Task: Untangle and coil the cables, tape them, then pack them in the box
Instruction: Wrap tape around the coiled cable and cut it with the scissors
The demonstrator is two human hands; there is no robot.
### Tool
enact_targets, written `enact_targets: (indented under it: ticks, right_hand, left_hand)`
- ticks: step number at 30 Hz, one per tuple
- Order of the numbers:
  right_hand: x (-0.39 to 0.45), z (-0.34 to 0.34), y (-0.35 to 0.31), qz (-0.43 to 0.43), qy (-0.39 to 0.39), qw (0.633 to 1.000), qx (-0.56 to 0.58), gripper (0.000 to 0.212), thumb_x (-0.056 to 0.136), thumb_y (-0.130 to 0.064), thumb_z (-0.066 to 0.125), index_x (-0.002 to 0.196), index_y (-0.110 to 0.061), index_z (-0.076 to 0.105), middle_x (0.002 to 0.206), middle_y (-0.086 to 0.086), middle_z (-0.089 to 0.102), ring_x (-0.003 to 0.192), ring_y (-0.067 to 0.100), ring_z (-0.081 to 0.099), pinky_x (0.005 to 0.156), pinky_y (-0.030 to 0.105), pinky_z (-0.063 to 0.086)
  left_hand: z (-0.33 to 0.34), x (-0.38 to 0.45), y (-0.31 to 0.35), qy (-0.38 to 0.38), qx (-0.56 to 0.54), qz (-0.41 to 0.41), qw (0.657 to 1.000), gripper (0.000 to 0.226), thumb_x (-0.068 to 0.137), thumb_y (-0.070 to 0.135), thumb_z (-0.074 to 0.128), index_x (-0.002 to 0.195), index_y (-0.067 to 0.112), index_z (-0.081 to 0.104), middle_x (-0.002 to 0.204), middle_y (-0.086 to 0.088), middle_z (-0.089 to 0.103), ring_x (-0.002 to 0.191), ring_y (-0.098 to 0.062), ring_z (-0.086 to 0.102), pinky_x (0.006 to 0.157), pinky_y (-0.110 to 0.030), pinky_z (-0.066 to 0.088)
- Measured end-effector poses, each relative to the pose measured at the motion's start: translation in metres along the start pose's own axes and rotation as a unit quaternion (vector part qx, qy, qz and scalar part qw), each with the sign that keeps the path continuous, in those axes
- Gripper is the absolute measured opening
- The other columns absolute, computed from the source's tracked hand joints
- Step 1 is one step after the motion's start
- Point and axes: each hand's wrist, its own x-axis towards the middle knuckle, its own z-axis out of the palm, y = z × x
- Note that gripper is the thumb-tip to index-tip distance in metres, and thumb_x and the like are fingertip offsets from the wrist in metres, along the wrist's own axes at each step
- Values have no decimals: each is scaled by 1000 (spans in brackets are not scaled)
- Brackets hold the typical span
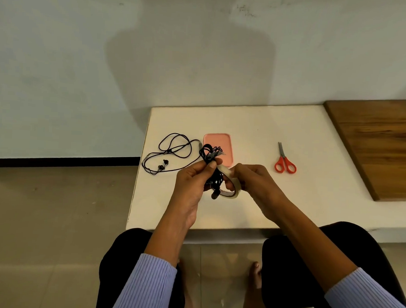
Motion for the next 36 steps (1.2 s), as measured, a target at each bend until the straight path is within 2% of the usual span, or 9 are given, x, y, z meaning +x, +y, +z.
enact_targets:
  ticks: [2, 6, 10, 15, 21, 25, 28, 32, 36]
  right_hand:
    - [1, 0, -1, -13, -17, 1000, 3, 35, 93, -11, 42, 70, -4, 68, 66, 3, 66, 68, 10, 58, 80, 27, 49]
    - [2, -1, 2, -26, -53, 998, 13, 33, 93, -7, 45, 77, -11, 74, 78, 5, 70, 76, 13, 62, 82, 31, 50]
    - [1, -3, 3, -9, -45, 999, 26, 34, 95, -9, 39, 86, 4, 69, 70, 1, 66, 69, 10, 59, 82, 30, 50]
    - [2, 3, 2, 9, -1, 1000, 10, 35, 94, -18, 42, 67, -8, 63, 61, 0, 59, 64, 12, 50, 89, 38, 46]
    - [2, 5, 0, 17, -8, 1000, 17, 37, 89, -39, 58, 65, -11, 63, 63, 2, 57, 60, 9, 51, 75, 25, 44]
    - [4, -3, -1, 21, -79, 996, 39, 37, 92, -29, 55, 91, 5, 69, 68, 0, 64, 64, 8, 56, 74, 23, 48]
    - [3, -8, -2, 17, -136, 988, 75, 30, 93, -19, 52, 105, 5, 66, 78, 0, 70, 70, 8, 61, 71, 19, 51]
    - [1, -14, -7, 20, -190, 978, 83, 25, 94, -10, 49, 108, 2, 66, 95, 5, 72, 81, 12, 64, 75, 20, 51]
    - [2, -11, -5, 27, -117, 992, 42, 30, 96, -7, 39, 93, -5, 68, 74, 5, 64, 72, 13, 58, 79, 25, 49]
  left_hand:
    - [-2, 3, 1, 11, -33, -18, 999, 17, 91, 12, 56, 90, 18, 72, 83, -1, 71, 82, -15, 63, 74, -29, 49]
    - [-6, 7, 4, 20, -78, -40, 996, 16, 91, 12, 56, 96, 14, 71, 92, -8, 69, 93, -24, 60, 81, -37, 47]
    - [-6, 7, 3, 16, -63, -34, 997, 17, 91, 13, 56, 99, 14, 71, 88, -6, 70, 88, -21, 61, 80, -37, 46]
    - [-4, 6, -1, 5, -15, -2, 1000, 16, 91, 13, 57, 95, 18, 72, 74, 5, 70, 78, -12, 61, 74, -27, 49]
    - [-5, 8, -1, -6, -22, -16, 1000, 16, 91, 14, 57, 96, 17, 72, 88, -1, 70, 86, -16, 61, 70, -25, 49]
    - [-9, 10, 2, -5, -76, -48, 996, 16, 92, 14, 55, 96, 15, 71, 87, -4, 72, 83, -19, 63, 71, -29, 49]
    - [-11, 11, 5, -11, -104, -57, 993, 16, 93, 15, 53, 95, 15, 69, 74, -5, 70, 69, -17, 64, 64, -28, 49]
    - [-13, 11, 5, -12, -104, -58, 993, 17, 92, 16, 53, 97, 14, 68, 75, -7, 67, 68, -17, 61, 59, -26, 48]
    - [-10, 11, 1, -5, -43, -19, 999, 17, 91, 15, 56, 99, 13, 71, 87, -11, 69, 82, -21, 63, 68, -28, 49]
